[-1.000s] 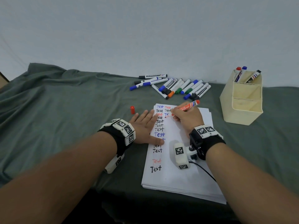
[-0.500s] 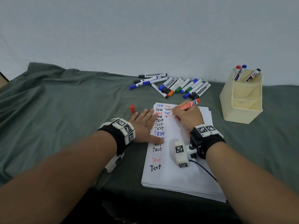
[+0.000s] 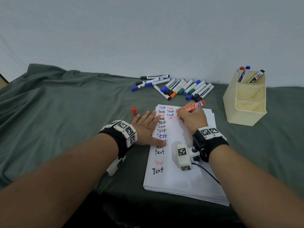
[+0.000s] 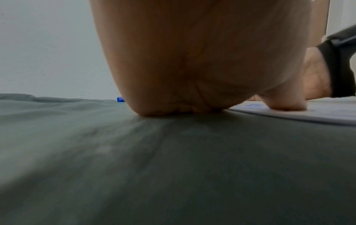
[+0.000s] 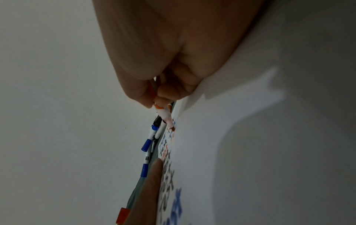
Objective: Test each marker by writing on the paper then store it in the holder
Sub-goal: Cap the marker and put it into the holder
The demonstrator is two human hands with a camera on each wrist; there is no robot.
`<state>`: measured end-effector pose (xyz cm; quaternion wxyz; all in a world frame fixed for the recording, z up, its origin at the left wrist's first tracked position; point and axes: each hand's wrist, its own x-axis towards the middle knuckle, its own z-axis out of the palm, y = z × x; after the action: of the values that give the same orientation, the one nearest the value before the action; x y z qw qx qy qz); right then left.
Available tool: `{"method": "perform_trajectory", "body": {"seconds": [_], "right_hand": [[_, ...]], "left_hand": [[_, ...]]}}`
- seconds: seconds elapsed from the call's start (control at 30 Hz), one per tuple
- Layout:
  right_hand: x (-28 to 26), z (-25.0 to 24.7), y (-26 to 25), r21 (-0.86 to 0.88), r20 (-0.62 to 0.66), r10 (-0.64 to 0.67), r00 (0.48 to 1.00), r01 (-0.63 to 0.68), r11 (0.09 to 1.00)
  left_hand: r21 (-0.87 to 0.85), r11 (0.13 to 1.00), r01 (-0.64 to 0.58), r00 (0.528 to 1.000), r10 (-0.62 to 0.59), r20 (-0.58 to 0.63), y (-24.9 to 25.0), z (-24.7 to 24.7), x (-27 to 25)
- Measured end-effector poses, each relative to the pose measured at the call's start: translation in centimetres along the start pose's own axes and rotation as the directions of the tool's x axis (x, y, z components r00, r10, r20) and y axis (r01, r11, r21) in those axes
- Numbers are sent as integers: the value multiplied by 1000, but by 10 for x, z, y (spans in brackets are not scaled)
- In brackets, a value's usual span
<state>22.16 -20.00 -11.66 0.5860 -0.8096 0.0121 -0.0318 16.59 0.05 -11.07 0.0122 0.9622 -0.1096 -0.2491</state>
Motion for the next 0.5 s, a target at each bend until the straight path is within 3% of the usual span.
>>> {"method": "perform_trajectory", "body": {"seconds": [0.5], "right_hand": [[-3,-2,-4,10,-28,34,999,-33,999]], "left_hand": [[-4,1000,3,1000,-3,5,0,0,0]]}}
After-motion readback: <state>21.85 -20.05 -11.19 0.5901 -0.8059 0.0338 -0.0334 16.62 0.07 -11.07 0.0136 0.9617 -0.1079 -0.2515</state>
